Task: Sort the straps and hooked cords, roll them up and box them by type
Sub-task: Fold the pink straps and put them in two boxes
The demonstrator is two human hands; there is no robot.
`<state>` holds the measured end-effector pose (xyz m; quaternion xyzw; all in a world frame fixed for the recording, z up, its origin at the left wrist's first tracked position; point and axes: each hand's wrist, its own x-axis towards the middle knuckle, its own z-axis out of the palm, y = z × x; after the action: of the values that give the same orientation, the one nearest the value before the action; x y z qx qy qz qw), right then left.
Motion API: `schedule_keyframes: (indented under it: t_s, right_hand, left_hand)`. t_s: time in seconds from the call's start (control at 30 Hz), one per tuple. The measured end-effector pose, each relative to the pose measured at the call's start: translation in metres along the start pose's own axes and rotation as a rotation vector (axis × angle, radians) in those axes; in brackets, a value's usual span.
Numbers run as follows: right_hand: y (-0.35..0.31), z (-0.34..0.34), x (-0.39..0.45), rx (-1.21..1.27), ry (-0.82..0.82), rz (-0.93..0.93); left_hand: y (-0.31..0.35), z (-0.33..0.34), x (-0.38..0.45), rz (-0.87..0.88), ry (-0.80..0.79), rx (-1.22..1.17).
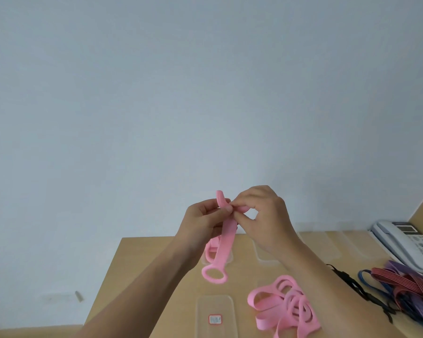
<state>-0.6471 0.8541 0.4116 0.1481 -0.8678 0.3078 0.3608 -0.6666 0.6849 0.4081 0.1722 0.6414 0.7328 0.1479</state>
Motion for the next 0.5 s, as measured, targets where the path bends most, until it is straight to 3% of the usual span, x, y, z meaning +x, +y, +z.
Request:
schedule_keyframes:
  t_s: [0.5]
  right_hand:
    - [0.026,-0.007,0.005,-0.168,-0.094,-0.018]
  left_hand:
    - [-0.010,0.022,0.022,0.051,0.161,0.171]
